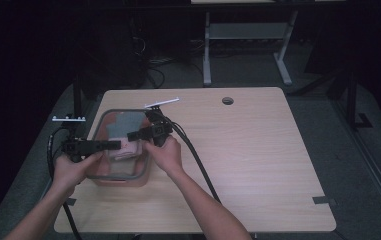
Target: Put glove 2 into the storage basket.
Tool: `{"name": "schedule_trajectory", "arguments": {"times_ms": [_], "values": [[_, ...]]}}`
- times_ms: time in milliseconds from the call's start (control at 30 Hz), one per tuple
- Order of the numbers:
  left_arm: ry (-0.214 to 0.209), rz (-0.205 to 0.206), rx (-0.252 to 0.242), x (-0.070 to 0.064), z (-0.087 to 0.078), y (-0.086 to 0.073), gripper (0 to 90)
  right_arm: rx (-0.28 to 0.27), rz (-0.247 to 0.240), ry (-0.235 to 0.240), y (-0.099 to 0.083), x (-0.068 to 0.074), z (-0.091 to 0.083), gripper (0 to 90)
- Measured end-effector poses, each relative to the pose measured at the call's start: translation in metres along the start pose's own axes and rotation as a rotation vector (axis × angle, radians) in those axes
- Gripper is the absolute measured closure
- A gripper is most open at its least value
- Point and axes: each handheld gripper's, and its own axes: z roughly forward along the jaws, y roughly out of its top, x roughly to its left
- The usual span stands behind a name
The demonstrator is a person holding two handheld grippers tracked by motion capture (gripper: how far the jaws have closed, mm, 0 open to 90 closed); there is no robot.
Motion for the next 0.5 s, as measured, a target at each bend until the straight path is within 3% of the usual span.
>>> {"name": "schedule_trajectory", "arguments": {"times_ms": [500], "values": [[0.035, -0.011, 0.041, 0.022, -0.002, -0.002, 58.0, 0.01, 0.015, -0.006, -0.002, -0.003, 0.028, 68.3]]}}
